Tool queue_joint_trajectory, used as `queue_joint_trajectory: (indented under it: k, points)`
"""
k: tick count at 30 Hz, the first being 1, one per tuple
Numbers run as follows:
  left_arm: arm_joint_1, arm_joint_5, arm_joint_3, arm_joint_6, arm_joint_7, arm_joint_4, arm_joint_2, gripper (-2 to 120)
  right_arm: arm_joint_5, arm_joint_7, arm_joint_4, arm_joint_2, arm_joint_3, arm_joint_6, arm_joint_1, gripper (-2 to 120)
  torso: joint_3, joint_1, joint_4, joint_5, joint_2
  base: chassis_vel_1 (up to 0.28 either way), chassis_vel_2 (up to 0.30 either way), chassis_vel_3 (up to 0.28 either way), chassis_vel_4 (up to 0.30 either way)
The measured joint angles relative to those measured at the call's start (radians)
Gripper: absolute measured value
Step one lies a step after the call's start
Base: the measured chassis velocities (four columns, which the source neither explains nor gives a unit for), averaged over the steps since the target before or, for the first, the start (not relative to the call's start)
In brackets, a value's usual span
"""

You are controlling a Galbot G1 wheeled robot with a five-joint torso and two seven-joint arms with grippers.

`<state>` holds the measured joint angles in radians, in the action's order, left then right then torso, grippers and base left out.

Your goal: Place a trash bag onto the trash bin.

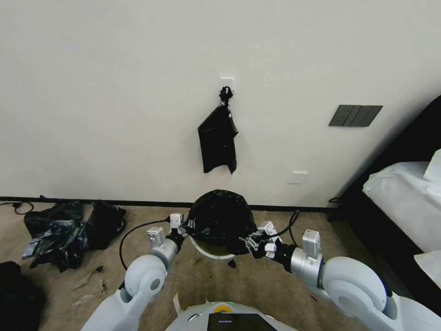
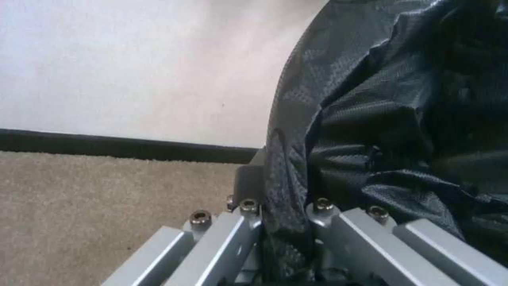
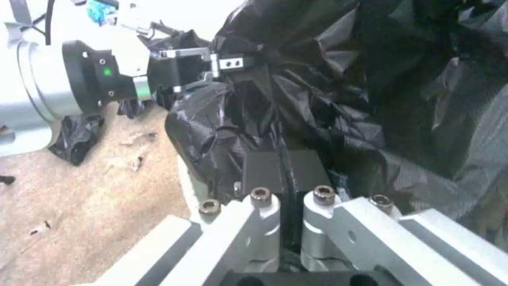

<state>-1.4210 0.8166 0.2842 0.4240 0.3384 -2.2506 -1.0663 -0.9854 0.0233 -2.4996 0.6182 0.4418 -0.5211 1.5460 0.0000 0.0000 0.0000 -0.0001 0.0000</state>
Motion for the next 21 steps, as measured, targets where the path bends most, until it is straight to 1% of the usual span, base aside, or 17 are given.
queue_joint_trajectory:
  k: [4,7,9,11,17,19,21]
  points:
    - [0.002,0.005,0.001,0.0,0.004,0.0,-0.002,1,0.002,0.007,0.0,-0.003,0.002,-0.012,0.012,0,0.0,0.0,0.0,0.0001,0.0,0.0,0.0,0.0,0.0]
    - [0.02,0.057,0.006,0.002,0.039,-0.002,-0.01,1,0.041,0.036,0.0,-0.009,-0.009,-0.032,0.035,0,0.0,0.0,0.0,0.0001,0.0,0.0,0.0,0.0,0.0]
    - [0.024,0.068,0.007,0.003,0.046,-0.002,-0.012,1,0.048,0.04,0.0,-0.009,-0.014,-0.033,0.039,0,0.0,0.0,-0.0001,0.0001,0.0,0.0,0.0,0.0,0.0]
    - [0.044,0.109,0.011,0.014,0.074,0.001,-0.019,1,0.063,0.055,-0.001,-0.005,-0.029,-0.037,0.051,0,0.0,0.0,0.0,0.0002,0.0,0.0,0.0,0.0,0.0]
    - [0.065,0.156,0.012,0.027,0.108,0.004,-0.026,1,0.101,0.076,-0.003,-0.002,-0.058,-0.035,0.069,0,0.0,0.0,0.0,0.0,0.0,0.0,0.0,0.0,0.0]
    - [0.072,0.176,0.01,0.03,0.127,0.003,-0.03,1,0.138,0.087,-0.003,0.015,-0.094,-0.031,0.078,0,0.0,0.0,0.0,0.0,0.0,0.0,0.0,0.0,0.0]
    - [0.075,0.184,0.01,0.03,0.134,0.003,-0.031,1,0.151,0.09,-0.003,0.022,-0.106,-0.027,0.08,0,0.0,0.0,0.0,0.0001,0.0,0.0,0.0,0.0,0.0]
